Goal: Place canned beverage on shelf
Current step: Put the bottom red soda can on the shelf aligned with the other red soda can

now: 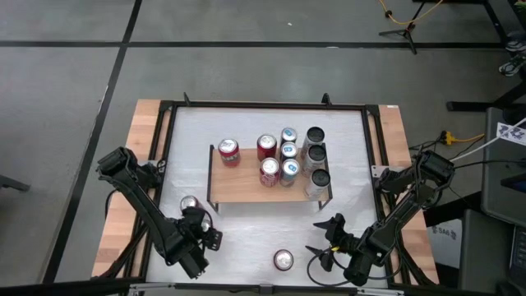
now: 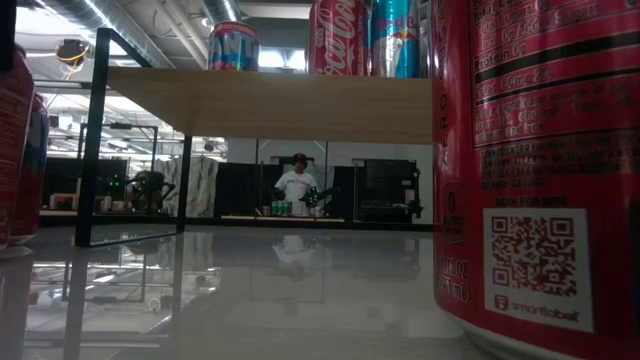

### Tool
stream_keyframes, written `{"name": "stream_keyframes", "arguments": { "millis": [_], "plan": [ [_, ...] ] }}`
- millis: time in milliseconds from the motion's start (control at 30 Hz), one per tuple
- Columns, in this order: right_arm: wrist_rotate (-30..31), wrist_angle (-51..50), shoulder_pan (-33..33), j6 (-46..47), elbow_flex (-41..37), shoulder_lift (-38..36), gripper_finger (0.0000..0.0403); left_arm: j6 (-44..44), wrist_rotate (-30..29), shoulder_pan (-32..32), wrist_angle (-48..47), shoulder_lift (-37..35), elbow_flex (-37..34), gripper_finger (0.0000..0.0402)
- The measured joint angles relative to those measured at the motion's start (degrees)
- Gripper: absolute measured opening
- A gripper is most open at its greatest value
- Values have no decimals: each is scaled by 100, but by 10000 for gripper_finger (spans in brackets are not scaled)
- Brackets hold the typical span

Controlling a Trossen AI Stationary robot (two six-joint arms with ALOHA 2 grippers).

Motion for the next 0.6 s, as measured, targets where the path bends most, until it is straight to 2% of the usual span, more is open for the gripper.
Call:
{"name": "stream_keyframes", "arguments": {
  "millis": [600],
  "plan": [
    [0,-5,2,0,0,0,392,0,-45,0,0,0,2,340]
  ]
}}
